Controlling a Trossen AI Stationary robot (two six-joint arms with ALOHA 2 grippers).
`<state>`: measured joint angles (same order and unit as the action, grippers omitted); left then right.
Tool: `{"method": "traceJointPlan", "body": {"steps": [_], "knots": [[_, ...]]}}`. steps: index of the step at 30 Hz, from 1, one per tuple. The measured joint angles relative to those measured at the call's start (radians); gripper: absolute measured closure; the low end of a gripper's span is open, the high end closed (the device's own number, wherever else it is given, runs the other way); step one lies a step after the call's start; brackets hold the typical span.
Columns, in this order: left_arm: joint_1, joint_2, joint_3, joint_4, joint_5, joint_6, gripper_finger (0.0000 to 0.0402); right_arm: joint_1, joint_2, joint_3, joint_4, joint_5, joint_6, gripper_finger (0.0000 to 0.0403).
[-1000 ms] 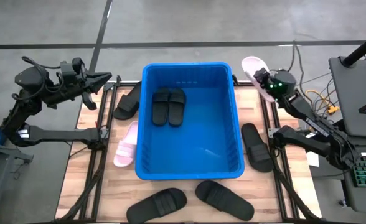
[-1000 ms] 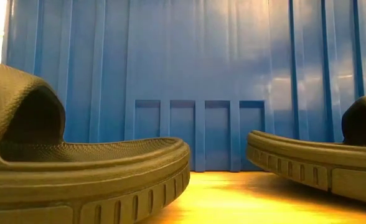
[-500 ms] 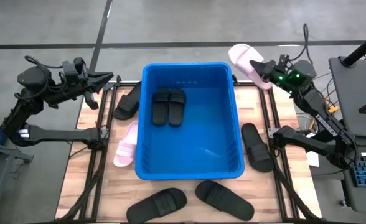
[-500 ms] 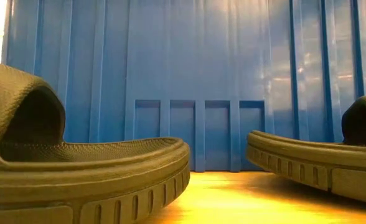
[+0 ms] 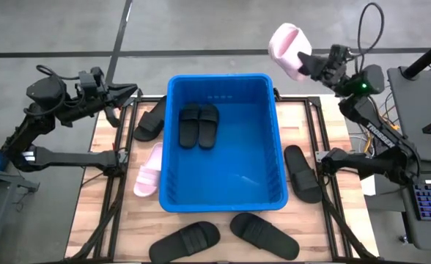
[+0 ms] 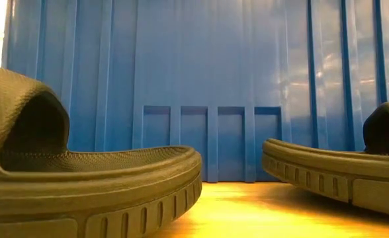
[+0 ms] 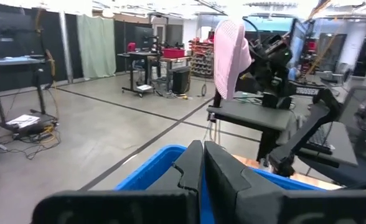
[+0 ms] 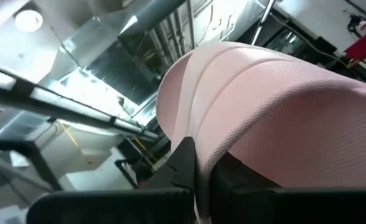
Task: Pick and place slides into bin
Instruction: Put the pink slide into the blue bin
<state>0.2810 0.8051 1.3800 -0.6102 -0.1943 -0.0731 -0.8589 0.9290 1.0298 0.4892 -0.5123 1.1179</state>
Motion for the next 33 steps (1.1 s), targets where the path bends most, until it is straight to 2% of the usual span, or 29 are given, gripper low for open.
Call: {"method": "traceJointPlan", "body": {"steps": [3,6,11,13,18,23,33], "knots": [[0.0,0.005,0.0,0.0,-0.023,0.001,0.0402,0.02,0.046,0.058,0.001,0.006,0.0,0.0394],[0.0,0.01,0.0,0.0,-0.035,0.003,0.0402,0.049,0.09,0.119,0.04,-0.04,-0.048,0.0394],[0.001,0.025,0.0,0.0,-0.105,0.008,0.0402,0.164,0.144,0.2,0.299,-0.117,-0.313,0.0394],[0.001,0.032,0.0,0.0,-0.13,0.008,0.0402,0.193,0.158,0.233,0.374,-0.135,-0.348,0.0394],[0.001,0.048,0.0,0.0,-0.146,0.068,0.0402,0.222,0.212,0.334,0.393,-0.275,-0.252,0.0394],[0.001,0.068,0.0,0.0,-0.163,0.136,0.0402,0.326,0.262,0.408,0.44,-0.424,-0.182,0.0394],[0.001,0.106,0.0,0.005,-0.189,0.14,0.0402,0.489,0.367,0.546,0.439,-0.611,-0.08,0.0394]]}}
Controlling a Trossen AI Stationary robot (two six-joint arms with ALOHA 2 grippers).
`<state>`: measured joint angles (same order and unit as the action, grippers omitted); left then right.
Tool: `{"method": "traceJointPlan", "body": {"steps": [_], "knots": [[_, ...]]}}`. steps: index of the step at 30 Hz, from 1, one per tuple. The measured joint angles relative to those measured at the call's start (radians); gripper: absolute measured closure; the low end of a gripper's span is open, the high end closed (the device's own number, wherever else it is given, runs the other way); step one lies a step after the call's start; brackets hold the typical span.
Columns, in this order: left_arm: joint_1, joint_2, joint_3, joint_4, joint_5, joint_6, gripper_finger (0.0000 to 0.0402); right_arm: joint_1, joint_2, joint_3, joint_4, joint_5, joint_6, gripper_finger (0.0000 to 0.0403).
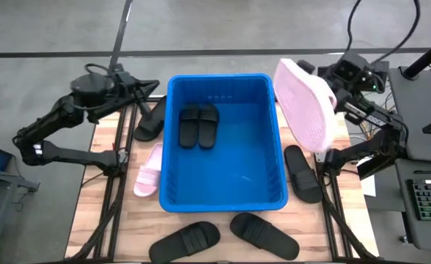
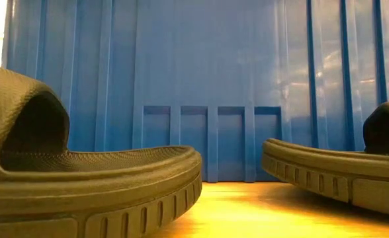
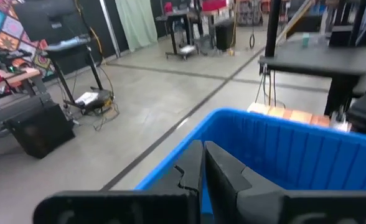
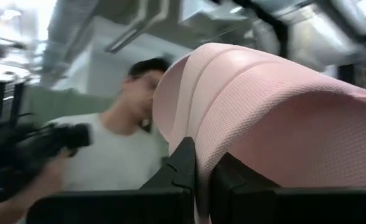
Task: Pick and place slides into bin
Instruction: Put the pink slide into the blue bin
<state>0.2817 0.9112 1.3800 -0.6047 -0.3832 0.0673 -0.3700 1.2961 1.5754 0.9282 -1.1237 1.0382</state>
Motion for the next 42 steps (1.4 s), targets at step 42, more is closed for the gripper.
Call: {"method": "traceJointPlan", "body": {"steps": [42], "knots": [[0.0,-0.075,0.001,-0.009,-0.15,0.14,0.0402,-0.1,0.294,0.039,-0.494,0.339,0.0,0.0394]]}}
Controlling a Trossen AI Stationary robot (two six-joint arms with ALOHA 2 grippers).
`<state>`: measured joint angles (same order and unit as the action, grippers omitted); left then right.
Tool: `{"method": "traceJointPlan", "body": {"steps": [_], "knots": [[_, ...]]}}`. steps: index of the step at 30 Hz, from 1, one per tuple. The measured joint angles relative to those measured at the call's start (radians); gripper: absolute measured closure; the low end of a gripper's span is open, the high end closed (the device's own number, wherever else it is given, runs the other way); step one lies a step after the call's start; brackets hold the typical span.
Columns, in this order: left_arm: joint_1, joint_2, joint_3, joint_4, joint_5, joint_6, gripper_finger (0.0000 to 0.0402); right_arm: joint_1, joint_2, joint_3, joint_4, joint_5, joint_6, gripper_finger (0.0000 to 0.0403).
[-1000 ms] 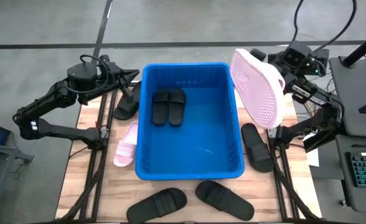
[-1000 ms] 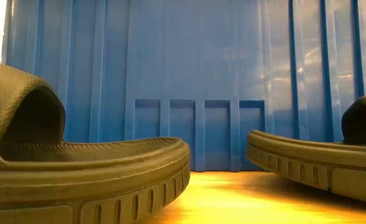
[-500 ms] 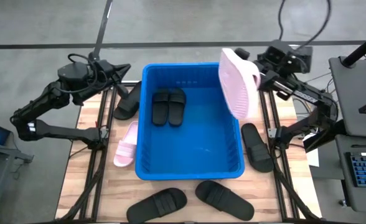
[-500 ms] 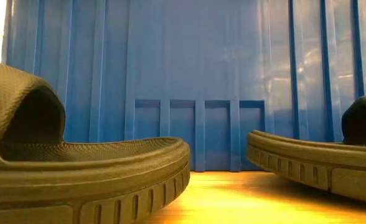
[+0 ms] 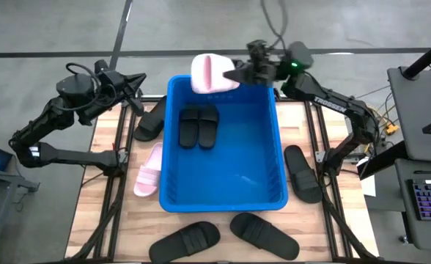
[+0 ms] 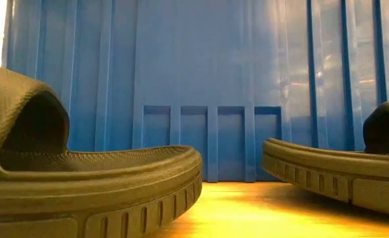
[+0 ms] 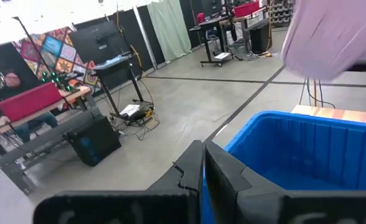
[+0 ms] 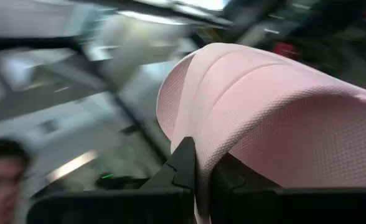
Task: Pick and place slides into bin
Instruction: Put the pink slide into the blue bin
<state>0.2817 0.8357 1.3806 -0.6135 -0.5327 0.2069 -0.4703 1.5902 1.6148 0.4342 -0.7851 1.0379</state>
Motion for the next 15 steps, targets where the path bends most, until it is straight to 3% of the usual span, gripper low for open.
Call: {"method": "traceJointPlan", "body": {"steps": [7,15], "knots": [[0.0,-0.018,0.0,0.0,0.0,0.019,0.0402,-0.059,-0.009,0.001,-0.351,0.111,-0.099,0.0394],[0.0,-0.019,0.0,0.0,0.0,0.019,0.0402,-0.118,0.033,0.002,-0.581,0.181,-0.108,0.0394]]}}
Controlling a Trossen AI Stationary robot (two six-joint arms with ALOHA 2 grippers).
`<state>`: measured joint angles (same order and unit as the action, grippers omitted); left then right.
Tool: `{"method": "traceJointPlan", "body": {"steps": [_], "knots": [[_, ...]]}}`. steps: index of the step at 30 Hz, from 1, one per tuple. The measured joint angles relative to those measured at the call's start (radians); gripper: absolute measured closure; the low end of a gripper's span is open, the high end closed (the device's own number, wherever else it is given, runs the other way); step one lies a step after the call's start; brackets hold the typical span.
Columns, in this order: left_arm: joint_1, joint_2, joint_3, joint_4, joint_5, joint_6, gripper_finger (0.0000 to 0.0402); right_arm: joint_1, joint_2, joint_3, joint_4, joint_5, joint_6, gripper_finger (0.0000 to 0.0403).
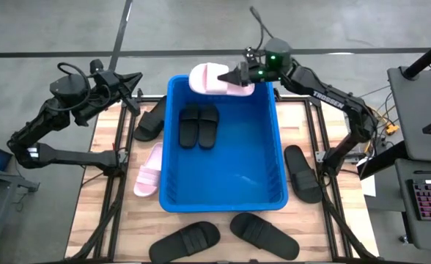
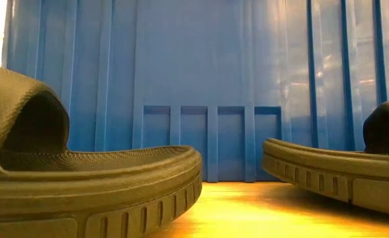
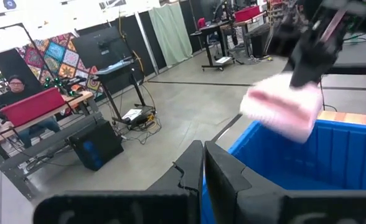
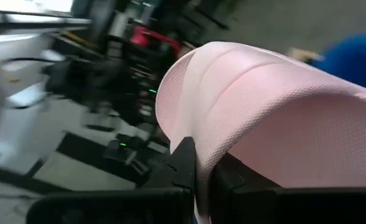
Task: Pick and place slides into bin
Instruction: Put the pink slide into the blue bin
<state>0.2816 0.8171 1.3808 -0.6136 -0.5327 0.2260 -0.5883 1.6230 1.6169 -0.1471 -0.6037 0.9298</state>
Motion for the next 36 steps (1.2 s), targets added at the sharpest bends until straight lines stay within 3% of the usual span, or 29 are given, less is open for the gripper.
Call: {"method": "traceJointPlan", "body": {"steps": [12,19,23,28,36], "knots": [[0.0,-0.043,0.0,-0.004,0.001,-0.005,0.0402,-0.017,0.107,-0.002,-0.262,0.038,-0.002,0.0394],[0.0,-0.079,0.0,-0.006,0.001,-0.01,0.0402,-0.029,0.111,-0.002,-0.442,0.176,-0.107,0.0394],[0.0,-0.09,0.0,-0.006,0.001,-0.01,0.0402,-0.027,0.112,-0.002,-0.449,0.192,-0.119,0.0394],[0.0,-0.103,0.001,-0.005,0.0,-0.01,0.0402,-0.023,0.133,-0.008,-0.447,0.347,-0.106,0.0394],[0.0,-0.101,0.0,-0.008,0.0,-0.01,0.0402,-0.025,0.232,-0.009,-0.387,0.284,-0.07,0.0394]]}}
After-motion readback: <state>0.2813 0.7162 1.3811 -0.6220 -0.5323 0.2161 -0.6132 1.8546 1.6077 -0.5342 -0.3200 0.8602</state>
